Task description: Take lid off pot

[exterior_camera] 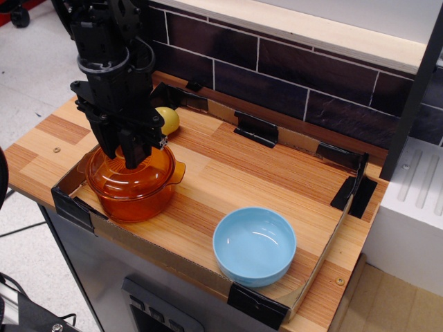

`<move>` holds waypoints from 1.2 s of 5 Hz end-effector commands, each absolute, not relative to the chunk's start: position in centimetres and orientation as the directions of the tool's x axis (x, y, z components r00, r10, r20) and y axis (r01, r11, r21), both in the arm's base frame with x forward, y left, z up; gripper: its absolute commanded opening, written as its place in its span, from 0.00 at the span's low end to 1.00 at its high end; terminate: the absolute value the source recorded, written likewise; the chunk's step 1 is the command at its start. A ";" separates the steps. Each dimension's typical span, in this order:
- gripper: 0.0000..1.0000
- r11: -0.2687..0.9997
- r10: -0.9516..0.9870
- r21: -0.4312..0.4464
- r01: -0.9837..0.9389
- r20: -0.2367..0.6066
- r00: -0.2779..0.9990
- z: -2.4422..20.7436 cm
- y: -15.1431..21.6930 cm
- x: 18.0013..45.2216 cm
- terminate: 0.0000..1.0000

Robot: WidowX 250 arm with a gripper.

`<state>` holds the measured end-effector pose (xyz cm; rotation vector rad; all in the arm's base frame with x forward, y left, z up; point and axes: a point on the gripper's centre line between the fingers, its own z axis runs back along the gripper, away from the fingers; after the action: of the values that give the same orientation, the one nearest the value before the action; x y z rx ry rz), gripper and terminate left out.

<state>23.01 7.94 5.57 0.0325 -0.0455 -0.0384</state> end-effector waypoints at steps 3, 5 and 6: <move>0.00 0.990 0.137 0.027 -0.138 0.049 0.989 11.1 5.3 29.8 0.00; 0.00 0.989 0.140 0.041 -0.140 0.005 0.990 8.9 0.7 31.5 0.00; 0.00 0.995 0.089 0.049 -0.090 0.032 0.996 7.4 -0.9 31.5 0.00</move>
<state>30.87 -1.40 6.33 0.0535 0.0086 0.0808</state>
